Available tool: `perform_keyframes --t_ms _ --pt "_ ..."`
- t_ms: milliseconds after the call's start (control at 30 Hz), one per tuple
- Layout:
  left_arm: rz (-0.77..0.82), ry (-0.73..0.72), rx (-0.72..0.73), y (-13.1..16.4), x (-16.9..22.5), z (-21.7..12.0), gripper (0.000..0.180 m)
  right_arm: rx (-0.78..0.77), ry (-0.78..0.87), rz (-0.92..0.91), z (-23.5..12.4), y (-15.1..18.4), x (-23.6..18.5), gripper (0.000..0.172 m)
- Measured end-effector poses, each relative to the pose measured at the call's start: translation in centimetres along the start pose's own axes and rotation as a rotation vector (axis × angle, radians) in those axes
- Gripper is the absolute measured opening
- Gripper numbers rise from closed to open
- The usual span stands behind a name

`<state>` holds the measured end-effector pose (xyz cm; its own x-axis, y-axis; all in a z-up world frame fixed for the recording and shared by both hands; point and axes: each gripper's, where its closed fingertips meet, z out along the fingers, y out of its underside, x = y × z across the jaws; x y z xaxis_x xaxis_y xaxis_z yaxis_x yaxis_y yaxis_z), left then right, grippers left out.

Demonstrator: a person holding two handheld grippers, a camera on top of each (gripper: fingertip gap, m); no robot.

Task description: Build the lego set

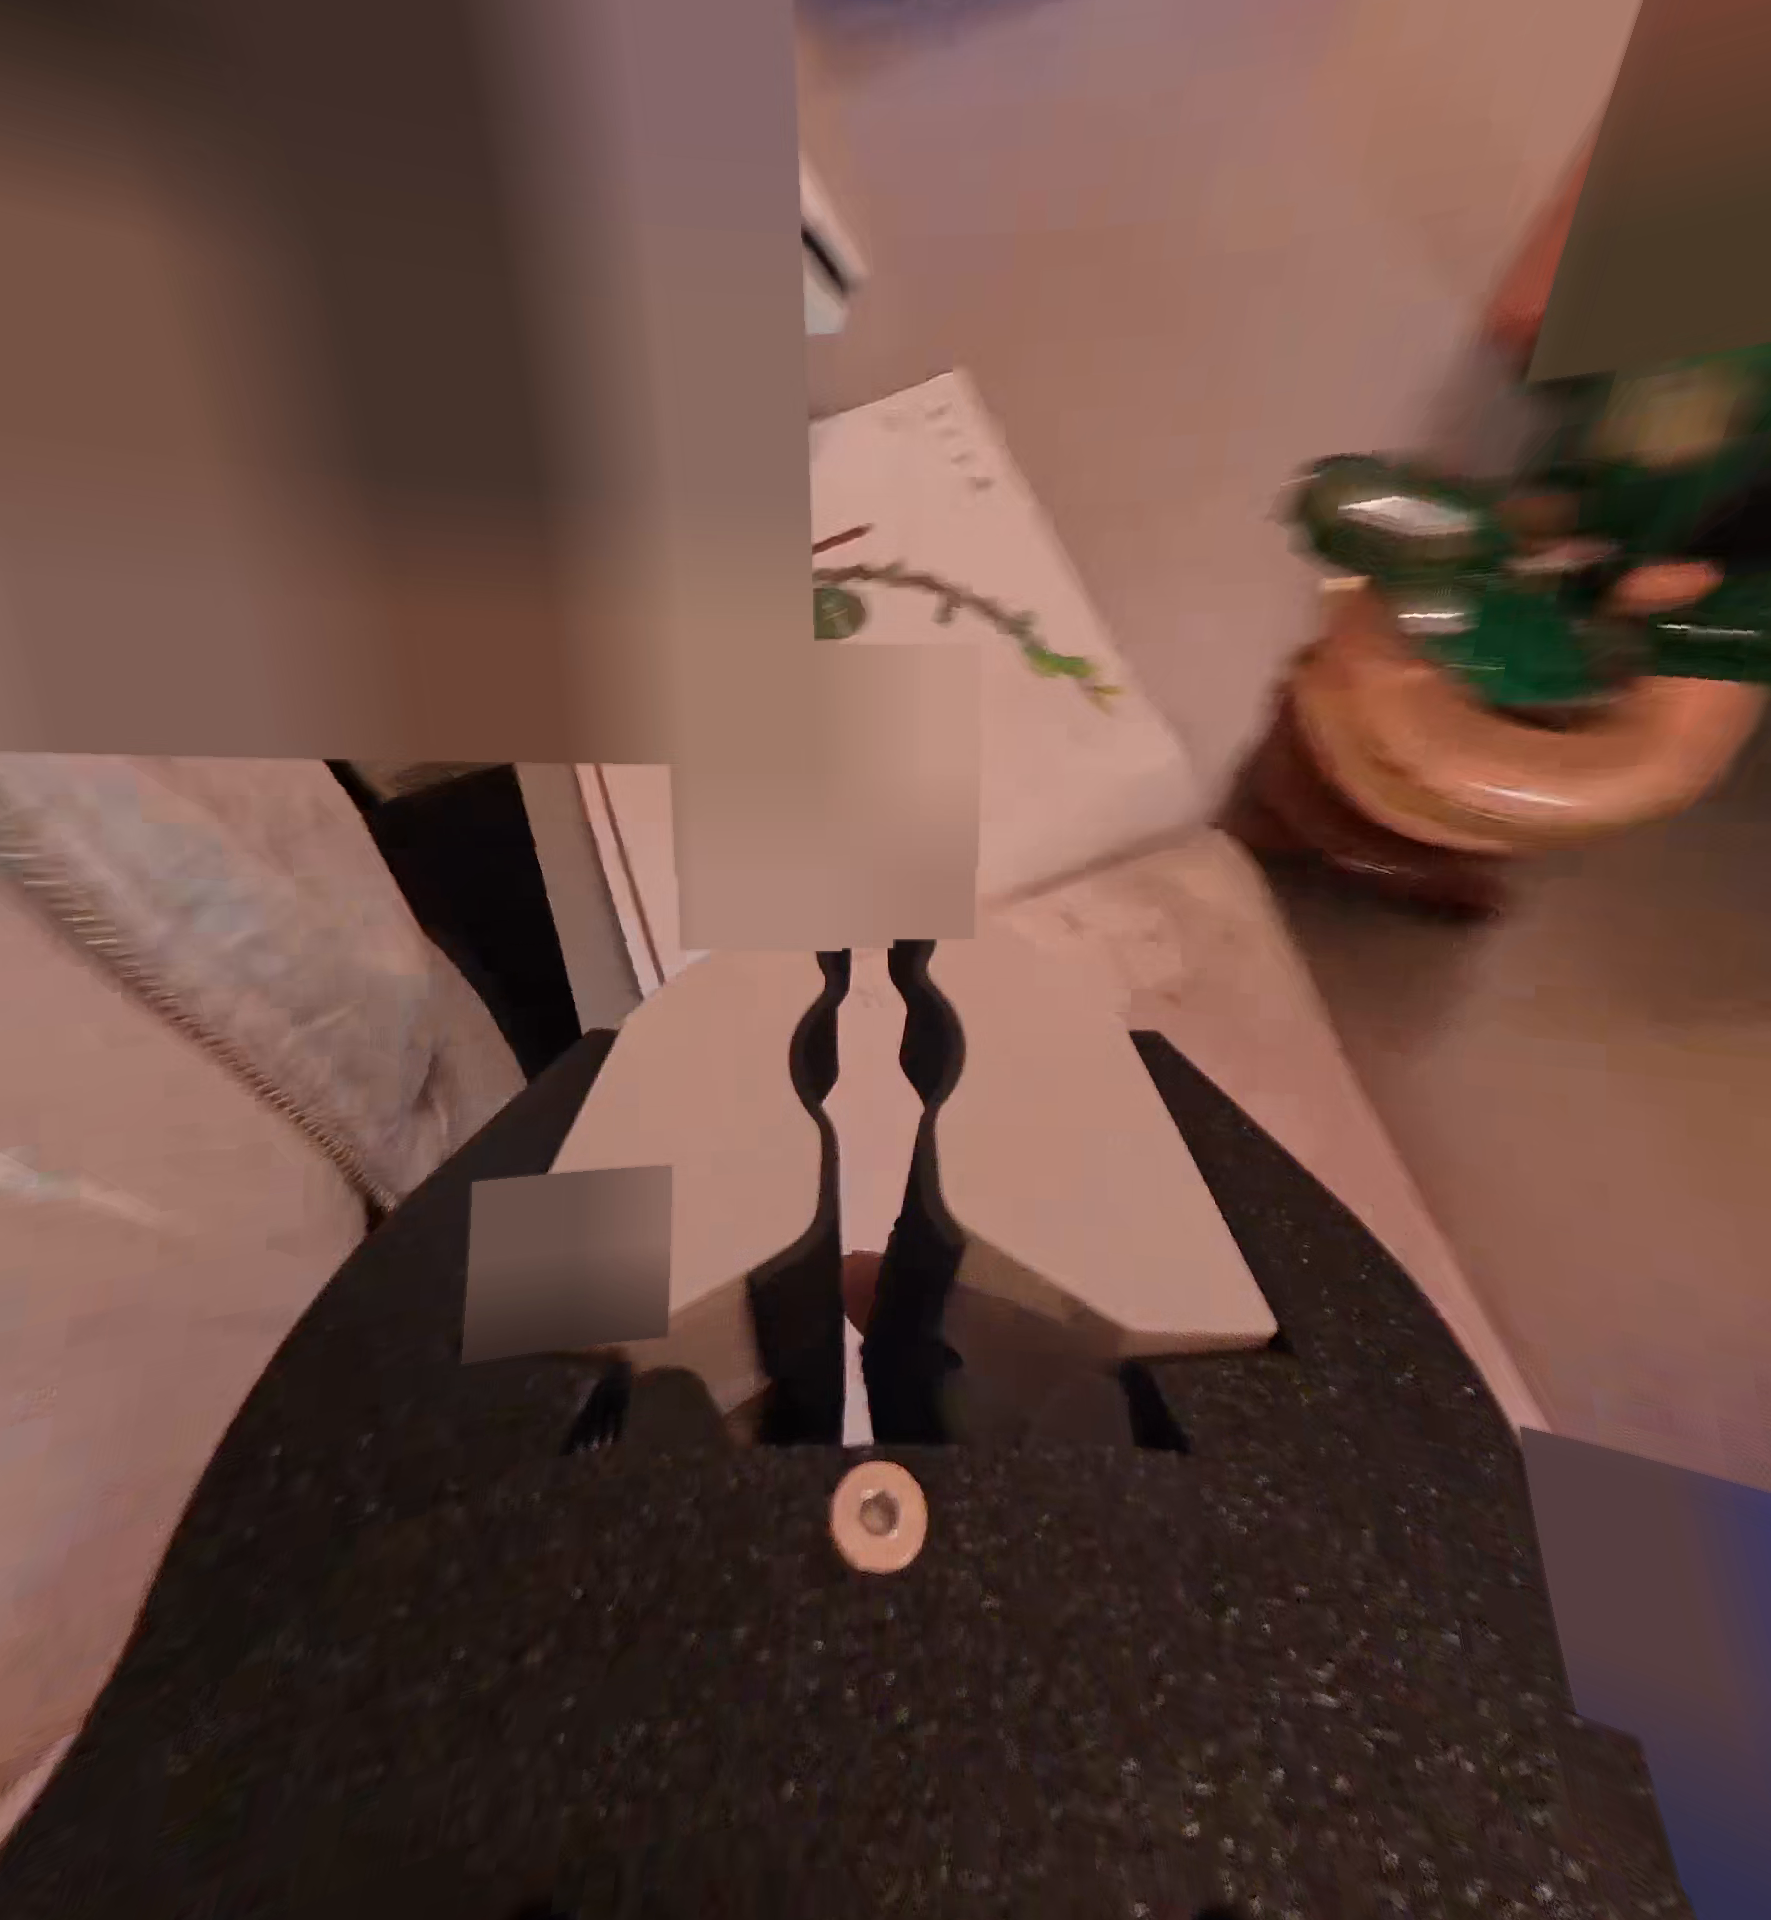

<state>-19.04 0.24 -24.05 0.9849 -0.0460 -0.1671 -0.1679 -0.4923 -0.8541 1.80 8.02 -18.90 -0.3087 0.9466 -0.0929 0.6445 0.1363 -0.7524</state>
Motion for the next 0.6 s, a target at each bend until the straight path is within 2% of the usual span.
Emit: perform_keyframes --t_ms 67,133,400,600 --pt "0.003 0.036 0.028 -0.1 0.9 0.0 0.007 -0.084 -0.099 -0.002 4.9 1.5 -1.1 0.006" --pt "0.035 0.047 0.019 0.1 1.2 0.0 0.007 -0.183 -0.102 -0.04 7.0 3.3 -1.1 0.007" --pt "0.035 0.041 0.051 -0.3 0.9 -0.8 0.007 -0.311 -0.049 -0.056 7.0 5.7 -0.4 0.013" --pt "0.023 0.036 0.06 -0.4 0.8 -0.7 0.007 -0.302 -0.074 -0.061 6.6 5.8 -0.7 0.023"
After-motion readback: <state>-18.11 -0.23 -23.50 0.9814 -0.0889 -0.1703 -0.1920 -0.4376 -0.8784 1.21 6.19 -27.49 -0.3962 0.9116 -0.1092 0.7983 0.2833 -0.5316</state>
